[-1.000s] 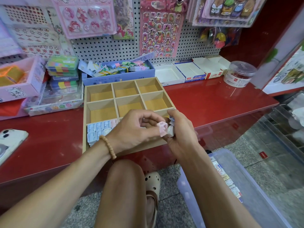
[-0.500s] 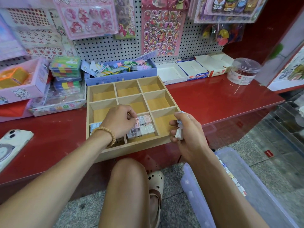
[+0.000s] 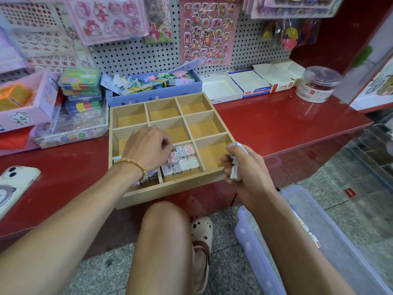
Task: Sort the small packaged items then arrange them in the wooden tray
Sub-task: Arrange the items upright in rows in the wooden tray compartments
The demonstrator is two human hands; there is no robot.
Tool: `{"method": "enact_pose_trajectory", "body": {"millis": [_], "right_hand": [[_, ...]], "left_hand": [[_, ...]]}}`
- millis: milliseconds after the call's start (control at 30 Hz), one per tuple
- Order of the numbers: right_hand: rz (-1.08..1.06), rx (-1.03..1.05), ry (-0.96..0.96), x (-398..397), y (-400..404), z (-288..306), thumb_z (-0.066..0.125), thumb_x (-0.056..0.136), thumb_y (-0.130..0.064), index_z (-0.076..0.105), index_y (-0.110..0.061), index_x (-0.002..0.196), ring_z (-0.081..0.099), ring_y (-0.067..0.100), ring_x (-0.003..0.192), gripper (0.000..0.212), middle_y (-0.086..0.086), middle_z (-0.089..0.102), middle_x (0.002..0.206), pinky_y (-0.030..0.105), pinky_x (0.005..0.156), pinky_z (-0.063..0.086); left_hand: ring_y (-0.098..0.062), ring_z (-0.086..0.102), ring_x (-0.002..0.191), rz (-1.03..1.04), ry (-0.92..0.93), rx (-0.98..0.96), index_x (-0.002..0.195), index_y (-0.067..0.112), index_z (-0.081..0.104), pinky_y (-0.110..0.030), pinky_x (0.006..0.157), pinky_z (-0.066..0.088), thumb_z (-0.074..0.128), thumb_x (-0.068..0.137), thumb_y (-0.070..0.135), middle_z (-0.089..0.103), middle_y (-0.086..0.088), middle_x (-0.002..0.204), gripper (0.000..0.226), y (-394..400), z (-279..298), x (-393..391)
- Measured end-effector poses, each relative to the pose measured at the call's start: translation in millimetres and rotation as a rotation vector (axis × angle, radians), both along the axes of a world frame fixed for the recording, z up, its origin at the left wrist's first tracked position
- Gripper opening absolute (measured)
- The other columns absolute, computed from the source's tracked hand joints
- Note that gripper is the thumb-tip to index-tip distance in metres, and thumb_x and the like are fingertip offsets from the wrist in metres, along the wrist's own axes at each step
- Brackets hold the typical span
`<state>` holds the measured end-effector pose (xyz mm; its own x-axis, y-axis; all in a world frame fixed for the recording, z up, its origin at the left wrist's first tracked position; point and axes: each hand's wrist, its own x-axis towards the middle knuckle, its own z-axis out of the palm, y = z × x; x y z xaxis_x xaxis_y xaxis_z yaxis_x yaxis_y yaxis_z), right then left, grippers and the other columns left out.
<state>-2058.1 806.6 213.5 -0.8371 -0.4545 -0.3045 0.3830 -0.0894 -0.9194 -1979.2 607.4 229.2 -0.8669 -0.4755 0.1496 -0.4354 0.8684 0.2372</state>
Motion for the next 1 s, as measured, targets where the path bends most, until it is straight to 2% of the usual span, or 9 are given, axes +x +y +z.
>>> {"method": "enact_pose_trajectory", "body": {"millis": [67, 200, 367, 467, 567, 667, 800, 933, 1000], "right_hand": [[0.012, 0.006, 0.028, -0.8, 1.4, -0.9, 0.059, 0.097, -0.017, 0.06, -0.014, 0.099, 0.044, 0.012, 0.052, 0.003, 0.002, 0.057, 0.077, 0.026, 0.044, 0.033], [0.067, 0.027, 0.104, -0.3, 2.6, -4.6, 0.063, 0.096, -0.016, 0.059, -0.014, 0.101, 0.043, 0.012, 0.053, 0.006, 0.0, 0.055, 0.071, 0.027, 0.044, 0.034], [0.149, 0.122, 0.211, 4.2, 4.2, -5.6, 0.065, 0.095, -0.019, 0.06, -0.013, 0.102, 0.042, 0.012, 0.051, 0.01, 0.005, 0.054, 0.071, 0.026, 0.043, 0.035], [0.177, 0.209, 0.347, 3.4, 3.2, -7.1, 0.067, 0.093, -0.02, 0.061, -0.014, 0.095, 0.043, 0.011, 0.054, 0.009, -0.003, 0.053, 0.065, 0.029, 0.05, 0.038], [0.213, 0.241, 0.421, 3.5, -2.3, -9.2, 0.067, 0.093, -0.02, 0.062, -0.015, 0.093, 0.043, 0.005, 0.05, 0.008, -0.013, 0.052, 0.057, 0.027, 0.052, 0.038], [0.285, 0.212, 0.435, 6.7, -9.3, -6.6, 0.065, 0.095, -0.019, 0.064, -0.007, 0.094, 0.043, 0.008, 0.052, 0.012, 0.001, 0.058, 0.066, 0.024, 0.048, 0.034], [0.402, 0.104, 0.377, 13.9, -13.9, 1.3, 0.061, 0.099, -0.014, 0.062, -0.001, 0.098, 0.042, 0.006, 0.047, 0.013, 0.012, 0.055, 0.072, 0.017, 0.041, 0.033], [0.444, 0.1, 0.296, 14.3, -13.2, 4.2, 0.057, 0.101, -0.022, 0.057, -0.006, 0.093, 0.039, 0.003, 0.042, 0.018, -0.01, 0.055, 0.054, 0.018, 0.038, 0.031], [0.45, 0.09, 0.287, 13.5, -14.7, 4.6, 0.056, 0.101, -0.024, 0.057, -0.005, 0.091, 0.038, 0.005, 0.042, 0.022, -0.01, 0.053, 0.051, 0.019, 0.038, 0.031]], "left_hand": [[-0.02, 0.06, 0.091, -0.026, -0.043, 0.029, 0.085, 0.025, 0.075, -0.032, 0.082, 0.046, 0.066, 0.082, 0.027, 0.057, 0.009, 0.082, 0.009, -5.0, 1.5, 3.4], [-0.014, 0.047, 0.089, -0.106, -0.201, -0.009, 0.096, 0.029, 0.072, -0.033, 0.087, 0.041, 0.074, 0.077, 0.046, 0.05, 0.011, 0.082, 0.025, -7.9, 0.5, 4.2], [-0.012, 0.045, 0.086, -0.118, -0.167, -0.023, 0.096, 0.028, 0.073, -0.035, 0.089, 0.037, 0.071, 0.082, 0.046, 0.05, 0.012, 0.083, 0.023, -6.8, -2.3, -0.6], [-0.013, 0.049, 0.088, -0.116, -0.177, -0.022, 0.094, 0.029, 0.071, -0.033, 0.085, 0.037, 0.074, 0.079, 0.048, 0.054, 0.012, 0.084, 0.025, -8.6, -1.3, -0.2], [-0.01, 0.057, 0.083, -0.113, 0.04, 0.168, 0.089, 0.025, 0.072, -0.026, 0.077, 0.043, 0.072, 0.082, 0.036, 0.061, 0.015, 0.081, 0.012, -5.5, 4.0, 1.6], [-0.002, 0.061, 0.072, -0.165, 0.23, 0.472, 0.085, 0.023, 0.074, -0.015, 0.068, 0.047, 0.071, 0.085, 0.019, 0.068, 0.013, 0.077, 0.005, 11.1, 17.1, -0.3], [-0.009, 0.065, 0.075, -0.342, 0.194, 0.684, 0.091, 0.02, 0.076, -0.018, 0.066, 0.052, 0.067, 0.084, -0.001, 0.074, 0.005, 0.086, 0.024, 24.6, 25.2, -0.5], [-0.001, 0.06, 0.058, -0.357, 0.202, 0.878, 0.088, 0.015, 0.076, -0.016, 0.057, 0.047, 0.065, 0.083, -0.009, 0.073, 0.0, 0.078, 0.028, 19.2, 27.9, 2.0], [-0.001, 0.059, 0.059, -0.356, 0.191, 0.904, 0.088, 0.016, 0.076, -0.016, 0.055, 0.046, 0.069, 0.084, -0.002, 0.074, -0.003, 0.079, 0.02, 17.4, 28.1, 2.4]]}}
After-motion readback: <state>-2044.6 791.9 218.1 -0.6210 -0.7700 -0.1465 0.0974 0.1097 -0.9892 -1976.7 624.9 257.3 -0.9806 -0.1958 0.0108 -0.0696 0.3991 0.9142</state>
